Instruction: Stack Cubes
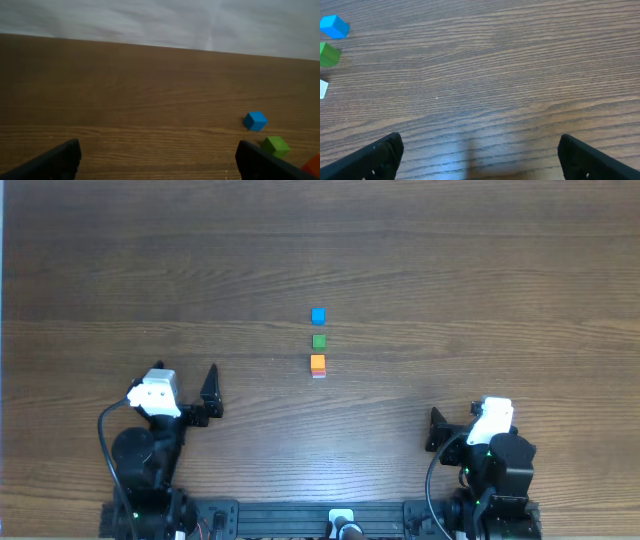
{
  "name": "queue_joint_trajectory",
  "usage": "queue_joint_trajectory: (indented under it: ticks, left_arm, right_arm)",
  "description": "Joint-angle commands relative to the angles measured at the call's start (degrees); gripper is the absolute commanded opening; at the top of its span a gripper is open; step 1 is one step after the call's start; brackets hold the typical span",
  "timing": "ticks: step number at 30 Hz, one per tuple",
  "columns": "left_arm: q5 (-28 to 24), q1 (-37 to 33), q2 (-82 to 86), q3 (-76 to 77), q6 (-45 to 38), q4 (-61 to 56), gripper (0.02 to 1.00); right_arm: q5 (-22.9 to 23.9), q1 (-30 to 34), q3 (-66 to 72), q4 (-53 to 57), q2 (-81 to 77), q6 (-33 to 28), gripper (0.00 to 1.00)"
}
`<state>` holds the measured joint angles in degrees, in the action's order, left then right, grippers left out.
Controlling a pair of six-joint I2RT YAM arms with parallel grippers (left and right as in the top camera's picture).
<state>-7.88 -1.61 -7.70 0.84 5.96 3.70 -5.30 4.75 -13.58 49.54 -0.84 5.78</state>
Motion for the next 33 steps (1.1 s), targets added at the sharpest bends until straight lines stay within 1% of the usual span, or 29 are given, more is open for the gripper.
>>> queue_joint_trajectory:
  ticks: [1,3,27,28,29,30,31,33]
  left_arm:
    - [0.3,0.2,4.3,-0.5,-1.0,0.0,1.000]
    - [0.3,-0.1,7.5,-0.5,-1.0,0.0,1.000]
    - [0.1,-0.4,7.4,-0.5,-1.0,-0.1,1.000]
    - [0.1,-0.4,7.4,-0.5,-1.0,-0.1,1.000]
    - [0.1,-0.4,7.4,-0.5,-1.0,-0.1,0.998]
    - [0.1,-0.4,7.4,-0.5,-1.0,-0.1,1.000]
    - [0.1,-0.4,7.4,-0.5,-1.0,-0.1,1.000]
    - [0.1,-0.4,7.4,-0.5,-1.0,-0.1,1.000]
  right_arm:
    - [-0.2,0.3,0.2,0.0,0.5,-0.3,0.993]
    - [-0.2,0.3,0.2,0.0,0.5,-0.3,0.993]
    - [-0.2,0.3,0.2,0.0,0.5,-0.3,0.993]
    - [0.6,0.3,0.2,1.2,0.5,-1.7,0.993]
    - [2.5,0.3,0.2,1.9,0.4,-5.2,0.991]
    - [2.4,0.3,0.3,2.1,0.2,-8.1,0.991]
    - [1.7,0.3,0.3,2.1,0.0,-8.2,0.993]
    - [1.7,0.3,0.3,2.1,0.0,-8.2,0.991]
